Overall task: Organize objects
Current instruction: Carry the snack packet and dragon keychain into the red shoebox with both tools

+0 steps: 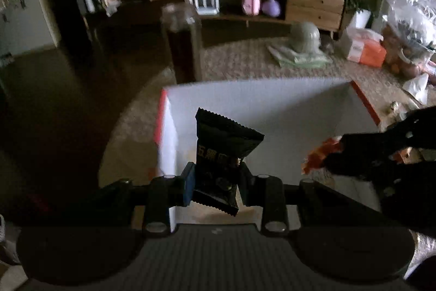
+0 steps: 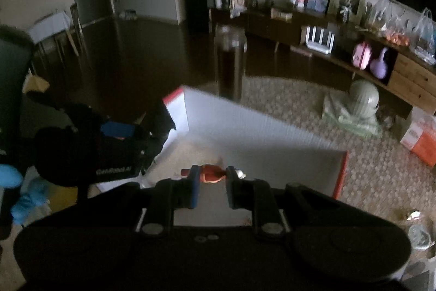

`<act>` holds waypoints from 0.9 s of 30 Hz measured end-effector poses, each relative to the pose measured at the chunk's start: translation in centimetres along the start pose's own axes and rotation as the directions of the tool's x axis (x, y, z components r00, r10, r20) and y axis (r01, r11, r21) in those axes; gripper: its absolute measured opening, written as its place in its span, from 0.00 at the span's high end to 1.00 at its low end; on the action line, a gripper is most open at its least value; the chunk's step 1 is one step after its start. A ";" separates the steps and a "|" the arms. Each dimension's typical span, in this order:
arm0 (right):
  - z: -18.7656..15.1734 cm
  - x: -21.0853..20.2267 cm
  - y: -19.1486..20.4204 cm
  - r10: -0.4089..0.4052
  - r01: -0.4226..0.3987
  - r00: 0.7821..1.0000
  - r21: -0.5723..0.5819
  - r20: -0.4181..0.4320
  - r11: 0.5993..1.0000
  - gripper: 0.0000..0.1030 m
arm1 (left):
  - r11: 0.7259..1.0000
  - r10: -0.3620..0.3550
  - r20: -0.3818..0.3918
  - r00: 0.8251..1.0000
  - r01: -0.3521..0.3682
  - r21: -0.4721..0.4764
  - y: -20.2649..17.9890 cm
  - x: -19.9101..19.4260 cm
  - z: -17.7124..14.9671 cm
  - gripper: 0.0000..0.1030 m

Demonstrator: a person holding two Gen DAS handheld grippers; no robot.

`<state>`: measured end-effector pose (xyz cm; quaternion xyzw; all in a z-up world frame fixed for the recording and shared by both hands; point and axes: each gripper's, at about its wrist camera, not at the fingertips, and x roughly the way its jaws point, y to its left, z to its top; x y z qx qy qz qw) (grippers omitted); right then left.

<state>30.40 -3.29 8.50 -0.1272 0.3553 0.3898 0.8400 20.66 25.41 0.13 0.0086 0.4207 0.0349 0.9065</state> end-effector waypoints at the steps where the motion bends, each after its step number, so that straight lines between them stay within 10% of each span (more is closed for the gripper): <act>1: -0.3 0.7 -0.2 -0.001 0.001 1.000 0.000 -0.019 1.000 0.82 | 1.000 -0.001 -0.010 1.000 0.002 0.008 -0.3 0.3 -0.1 0.70; 23: -3.9 5.6 -0.9 -0.048 0.048 0.978 -0.002 -0.204 0.999 0.77 | 0.998 -0.008 -0.168 0.986 0.018 0.053 -2.2 6.0 -0.6 0.69; 27: -3.9 4.7 -1.1 -0.035 0.037 0.980 0.007 -0.198 0.999 0.75 | 1.000 -0.023 -0.167 0.986 0.026 0.017 -2.1 5.5 -0.6 0.44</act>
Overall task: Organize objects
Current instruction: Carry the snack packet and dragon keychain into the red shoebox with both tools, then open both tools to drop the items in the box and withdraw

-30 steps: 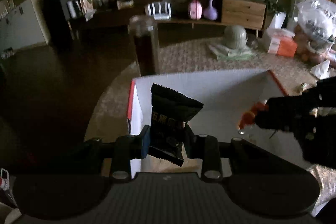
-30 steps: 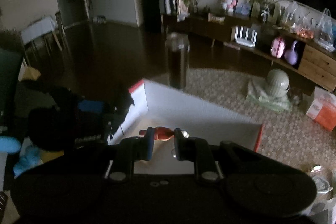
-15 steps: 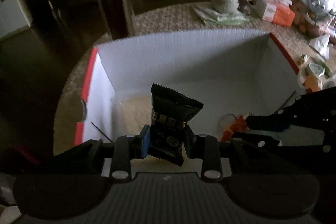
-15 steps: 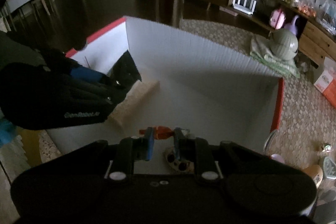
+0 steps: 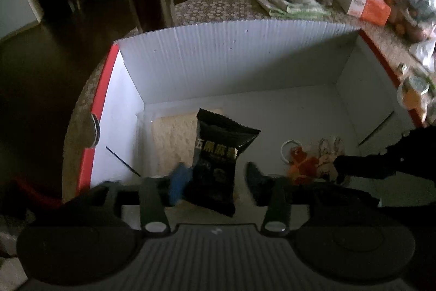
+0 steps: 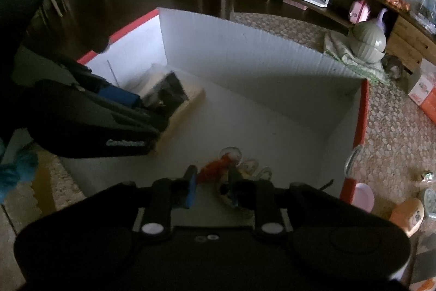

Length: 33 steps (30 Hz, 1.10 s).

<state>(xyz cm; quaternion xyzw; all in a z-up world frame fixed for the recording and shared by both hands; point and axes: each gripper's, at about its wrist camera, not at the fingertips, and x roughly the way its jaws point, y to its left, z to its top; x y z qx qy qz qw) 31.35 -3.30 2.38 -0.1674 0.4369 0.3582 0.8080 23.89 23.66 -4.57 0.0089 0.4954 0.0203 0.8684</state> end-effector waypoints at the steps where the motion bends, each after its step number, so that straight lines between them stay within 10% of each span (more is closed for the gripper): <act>1: 0.0 -0.3 0.0 0.000 0.000 1.000 -0.001 0.005 1.000 0.74 | 1.000 -0.003 0.008 1.000 0.003 -0.007 0.0 -0.2 -0.1 0.39; 33: -5.5 -13.9 -3.3 0.055 -0.061 0.966 0.019 0.253 0.998 0.14 | 0.998 -0.062 0.235 0.970 0.060 0.019 -7.1 -12.8 -3.0 0.27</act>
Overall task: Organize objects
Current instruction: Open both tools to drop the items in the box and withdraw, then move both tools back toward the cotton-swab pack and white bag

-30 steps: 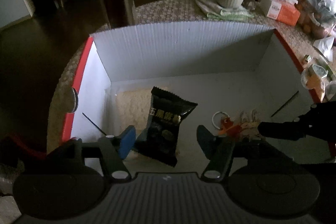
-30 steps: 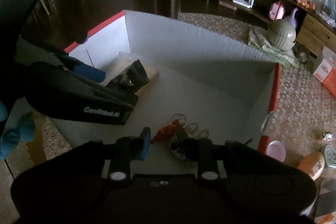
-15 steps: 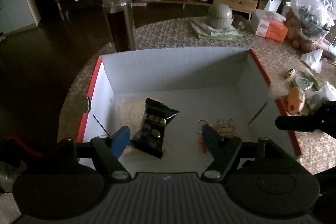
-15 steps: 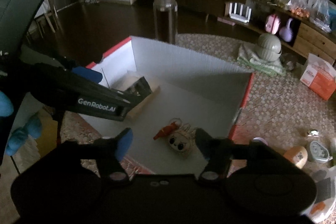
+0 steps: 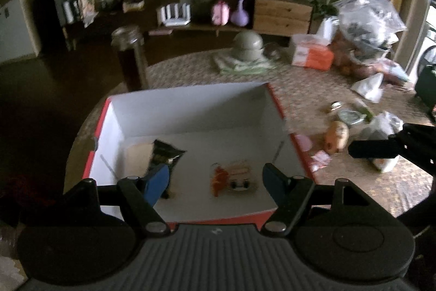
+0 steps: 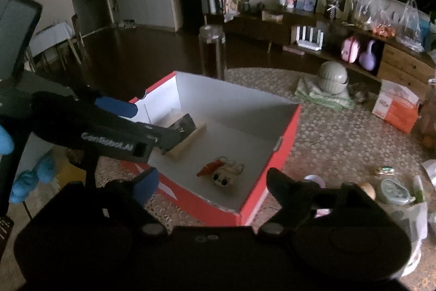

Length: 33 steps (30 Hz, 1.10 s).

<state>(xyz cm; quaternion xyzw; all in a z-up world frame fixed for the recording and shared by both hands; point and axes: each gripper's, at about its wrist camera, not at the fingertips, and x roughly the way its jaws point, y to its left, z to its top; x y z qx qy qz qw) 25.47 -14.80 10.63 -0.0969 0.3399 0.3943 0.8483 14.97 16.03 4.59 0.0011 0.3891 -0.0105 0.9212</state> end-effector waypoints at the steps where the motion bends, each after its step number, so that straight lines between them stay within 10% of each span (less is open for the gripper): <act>1: -0.2 -0.5 -0.3 -0.001 0.001 1.000 0.003 0.009 1.000 0.11 | 1.000 -0.009 0.010 1.000 0.009 -0.001 -0.5 -0.3 -0.1 0.23; 21: -8.5 -8.3 -7.3 -0.126 0.114 0.988 0.130 0.086 0.985 0.00 | 0.993 -0.113 0.097 0.989 0.111 0.032 -10.4 -0.5 -3.2 0.00; 33: -15.5 -12.1 -18.2 -0.330 0.316 0.944 0.307 -0.009 0.897 0.00 | 0.981 -0.181 0.054 0.982 0.176 0.083 -17.2 3.9 -4.8 0.00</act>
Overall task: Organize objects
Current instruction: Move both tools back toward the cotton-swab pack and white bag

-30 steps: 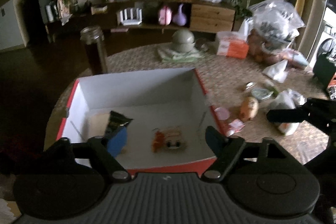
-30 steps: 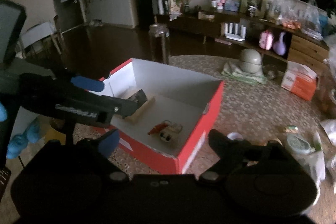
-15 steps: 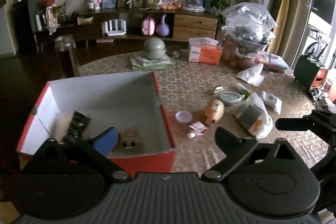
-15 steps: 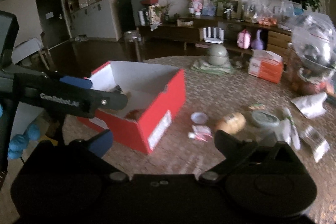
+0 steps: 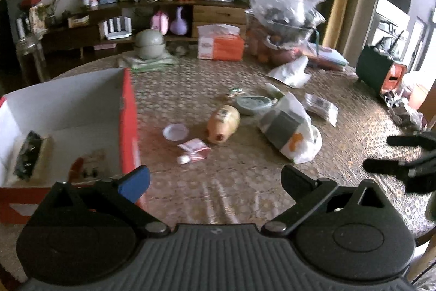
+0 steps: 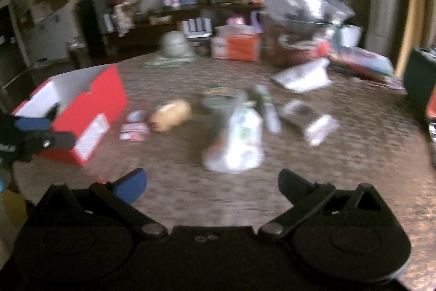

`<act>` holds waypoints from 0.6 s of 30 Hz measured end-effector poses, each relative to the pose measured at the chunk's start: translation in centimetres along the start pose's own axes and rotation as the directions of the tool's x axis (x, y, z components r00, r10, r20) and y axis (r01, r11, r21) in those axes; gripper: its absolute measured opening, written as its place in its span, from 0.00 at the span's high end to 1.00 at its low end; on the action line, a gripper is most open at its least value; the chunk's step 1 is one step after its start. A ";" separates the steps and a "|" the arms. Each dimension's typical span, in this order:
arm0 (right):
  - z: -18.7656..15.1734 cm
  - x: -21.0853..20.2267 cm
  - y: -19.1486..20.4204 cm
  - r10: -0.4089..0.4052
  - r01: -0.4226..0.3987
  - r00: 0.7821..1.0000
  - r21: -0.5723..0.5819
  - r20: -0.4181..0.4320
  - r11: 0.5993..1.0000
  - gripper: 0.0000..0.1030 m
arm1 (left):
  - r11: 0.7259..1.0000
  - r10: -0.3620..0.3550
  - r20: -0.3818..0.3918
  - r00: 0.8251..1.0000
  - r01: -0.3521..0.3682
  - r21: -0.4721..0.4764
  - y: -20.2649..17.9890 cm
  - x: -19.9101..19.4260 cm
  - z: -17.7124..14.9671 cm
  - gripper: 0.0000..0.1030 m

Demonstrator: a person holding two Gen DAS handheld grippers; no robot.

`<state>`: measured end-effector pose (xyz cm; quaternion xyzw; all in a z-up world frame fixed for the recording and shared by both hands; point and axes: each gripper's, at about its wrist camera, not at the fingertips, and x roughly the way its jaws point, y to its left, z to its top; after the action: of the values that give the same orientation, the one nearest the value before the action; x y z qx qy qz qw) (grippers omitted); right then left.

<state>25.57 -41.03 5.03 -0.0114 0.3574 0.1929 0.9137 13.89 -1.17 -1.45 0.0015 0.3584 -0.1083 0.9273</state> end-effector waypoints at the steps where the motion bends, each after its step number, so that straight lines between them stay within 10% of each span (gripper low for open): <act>1: 0.1 -0.1 -0.9 -0.018 0.018 1.000 0.005 0.003 1.000 0.00 | 1.000 -0.005 -0.002 1.000 0.005 0.008 -0.5 0.4 0.0 0.00; 18: 3.0 6.4 -11.1 -0.150 0.149 0.987 -0.013 -0.055 0.989 0.00 | 0.998 0.033 -0.096 0.995 -0.028 0.059 -10.0 11.1 3.3 0.00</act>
<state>35.81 -48.61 1.69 -0.0476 0.3802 0.1250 0.9152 22.05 -13.47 -5.63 0.0391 0.3998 -0.1042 0.9098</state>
